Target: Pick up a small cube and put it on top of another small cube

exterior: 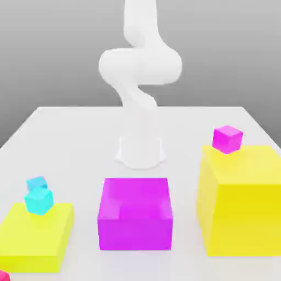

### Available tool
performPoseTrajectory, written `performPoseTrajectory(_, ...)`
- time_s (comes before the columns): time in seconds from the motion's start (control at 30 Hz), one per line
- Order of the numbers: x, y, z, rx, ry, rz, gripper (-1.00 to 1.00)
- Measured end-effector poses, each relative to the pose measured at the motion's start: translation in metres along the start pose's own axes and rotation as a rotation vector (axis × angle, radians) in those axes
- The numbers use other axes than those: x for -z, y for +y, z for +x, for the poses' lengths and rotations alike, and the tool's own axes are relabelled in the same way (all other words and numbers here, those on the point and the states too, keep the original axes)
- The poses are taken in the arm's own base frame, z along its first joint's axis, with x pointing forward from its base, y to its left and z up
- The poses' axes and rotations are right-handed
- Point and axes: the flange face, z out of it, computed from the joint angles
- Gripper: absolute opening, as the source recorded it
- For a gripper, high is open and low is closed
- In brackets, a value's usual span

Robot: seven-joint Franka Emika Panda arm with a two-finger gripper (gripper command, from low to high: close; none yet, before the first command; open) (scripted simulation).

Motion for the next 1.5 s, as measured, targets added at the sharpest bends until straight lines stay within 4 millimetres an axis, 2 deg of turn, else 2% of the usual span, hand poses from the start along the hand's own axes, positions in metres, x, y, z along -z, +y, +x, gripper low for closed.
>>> performPoseTrajectory(0.23, -0.109, 0.03, 0.043, -0.077, -0.112, -0.113, 0.0)
performPoseTrajectory(0.43, -0.201, 0.075, 0.068, -0.146, -0.192, -0.215, 0.0)
performPoseTrajectory(0.53, -0.246, 0.104, 0.076, -0.181, -0.227, -0.269, 0.0)
performPoseTrajectory(0.67, -0.301, 0.154, 0.085, -0.235, -0.265, -0.347, 0.0)
performPoseTrajectory(0.9, -0.391, 0.243, 0.077, -0.297, -0.334, -0.483, 0.0)
performPoseTrajectory(1.1, -0.452, 0.335, 0.059, -0.349, -0.383, -0.611, 0.0)
performPoseTrajectory(1.23, -0.497, 0.376, 0.033, -0.356, -0.391, -0.635, 0.0)
performPoseTrajectory(1.27, -0.505, 0.382, 0.027, -0.356, -0.391, -0.636, -1.0)
performPoseTrajectory(1.5, -0.505, 0.383, 0.027, -0.357, -0.393, -0.635, -1.0)
